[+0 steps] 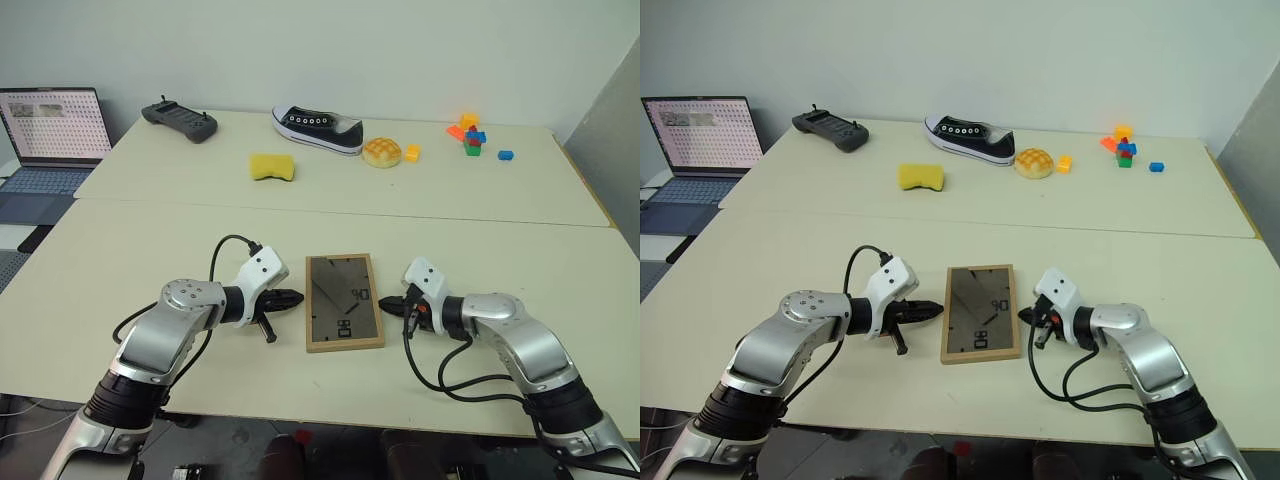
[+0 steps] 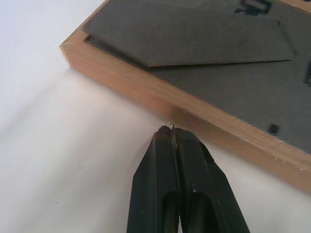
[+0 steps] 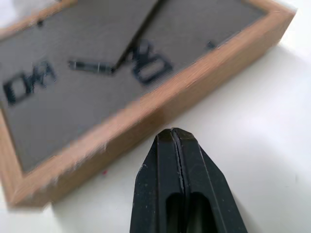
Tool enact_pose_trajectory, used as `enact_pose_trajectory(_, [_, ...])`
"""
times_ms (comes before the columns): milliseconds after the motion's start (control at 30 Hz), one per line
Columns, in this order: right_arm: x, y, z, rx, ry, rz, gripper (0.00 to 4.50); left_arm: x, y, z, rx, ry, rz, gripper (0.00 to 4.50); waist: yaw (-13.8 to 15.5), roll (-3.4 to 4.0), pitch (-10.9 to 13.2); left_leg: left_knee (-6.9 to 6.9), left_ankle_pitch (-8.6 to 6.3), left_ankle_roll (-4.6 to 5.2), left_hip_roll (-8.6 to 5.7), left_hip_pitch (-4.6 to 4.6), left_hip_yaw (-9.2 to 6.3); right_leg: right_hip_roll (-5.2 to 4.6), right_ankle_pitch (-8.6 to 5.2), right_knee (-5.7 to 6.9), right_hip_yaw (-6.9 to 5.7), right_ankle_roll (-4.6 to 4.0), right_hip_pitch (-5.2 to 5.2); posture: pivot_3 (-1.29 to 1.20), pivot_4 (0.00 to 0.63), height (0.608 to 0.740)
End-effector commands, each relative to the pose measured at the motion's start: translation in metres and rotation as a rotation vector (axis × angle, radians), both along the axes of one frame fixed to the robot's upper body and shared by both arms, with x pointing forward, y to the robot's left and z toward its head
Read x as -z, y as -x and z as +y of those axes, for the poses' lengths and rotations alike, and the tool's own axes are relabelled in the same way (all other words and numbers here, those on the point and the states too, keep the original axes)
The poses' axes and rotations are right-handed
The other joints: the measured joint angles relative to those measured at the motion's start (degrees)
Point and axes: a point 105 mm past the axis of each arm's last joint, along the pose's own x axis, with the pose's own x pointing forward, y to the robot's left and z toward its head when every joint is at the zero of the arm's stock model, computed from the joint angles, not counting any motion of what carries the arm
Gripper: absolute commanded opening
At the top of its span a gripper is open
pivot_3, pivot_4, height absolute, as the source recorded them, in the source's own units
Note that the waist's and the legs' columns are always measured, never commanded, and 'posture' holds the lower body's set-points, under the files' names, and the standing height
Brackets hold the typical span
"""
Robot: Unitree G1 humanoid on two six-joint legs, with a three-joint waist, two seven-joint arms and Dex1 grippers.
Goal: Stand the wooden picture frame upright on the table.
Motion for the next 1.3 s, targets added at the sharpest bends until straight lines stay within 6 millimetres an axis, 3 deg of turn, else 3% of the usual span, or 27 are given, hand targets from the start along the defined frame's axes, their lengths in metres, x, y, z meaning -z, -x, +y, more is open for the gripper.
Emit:
enact_pose_trajectory(33, [-0.012,-0.002,-0.025,0.014,0.051,-0.067,0.0,-0.017,0.013,0.016,-0.009,0.073,0.079,0.41,-0.02,0.0,0.0,-0.01,0.0,0.0,0.01,0.0,0.0,0.0,0.0,-0.01,0.0,0.0,0.0,0.0,0.15,0.74])
enact_pose_trajectory(133, [-0.019,-0.004,-0.032,0.008,0.042,-0.079,0.0,-0.033,0.034,0.015,-0.008,0.273,0.3,0.86,-0.05,-0.01,0.0,-0.02,0.0,0.0,0.02,0.0,0.0,0.01,-0.01,-0.01,-0.01,0.0,0.0,0.0,0.15,0.74])
enact_pose_trajectory(267, [-0.02,-0.007,-0.032,-0.014,0.047,-0.093,0.0,-0.054,0.034,0.022,-0.111,0.534,0.586,1.66,0.0,-0.04,0.02,0.01,0.0,0.01,0.01,-0.01,-0.06,0.03,-0.01,0.01,-0.07,0.01,0.01,0.0,0.15,0.74])
enact_pose_trajectory(467, [-0.015,-0.009,-0.012,-0.076,0.03,-0.096,0.0,-0.033,0.037,0.025,-0.178,0.56,0.787,3.03,-1.01,-0.05,0.02,-0.03,-0.01,0.01,0.02,0.03,-0.07,0.02,-0.02,-0.02,-0.04,0.0,0.01,0.0,0.15,0.74])
enact_pose_trajectory(733, [-0.011,-0.006,0.015,-0.113,0.015,-0.105,0.0,-0.012,0.03,0.009,-0.233,0.575,0.836,4.49,-0.87,-0.04,0.01,0.02,0.01,-0.01,0.01,0.05,-0.11,-0.02,-0.02,0.07,-0.06,0.0,0.04,0.0,0.15,0.74])
enact_pose_trajectory(1033, [-0.018,-0.005,0.045,-0.146,-0.032,-0.132,0.0,0.019,0.034,-0.017,-0.246,0.561,0.891,4.49,-0.02,0.05,-0.14,0.03,0.05,-0.09,-0.05,0.09,-0.08,-0.08,-0.02,0.06,-0.05,0.0,0.1,0.0,0.15,0.74])
enact_pose_trajectory(1233, [-0.017,-0.004,0.046,-0.134,-0.038,-0.125,0.0,0.009,0.036,-0.034,-0.152,0.603,0.886,4.49,0.7,0.13,-0.24,0.05,0.04,-0.08,-0.18,0.1,-0.09,-0.2,-0.02,-0.03,-0.07,0.0,0.2,0.0,0.15,0.74])
enact_pose_trajectory(1300, [-0.015,-0.004,0.041,-0.116,-0.03,-0.12,0.0,0.009,0.033,-0.031,-0.172,0.602,0.864,4.13,0.69,0.13,-0.24,0.05,0.04,-0.08,-0.18,0.09,-0.1,-0.21,-0.02,-0.04,-0.08,0.01,0.2,0.0,0.15,0.74])
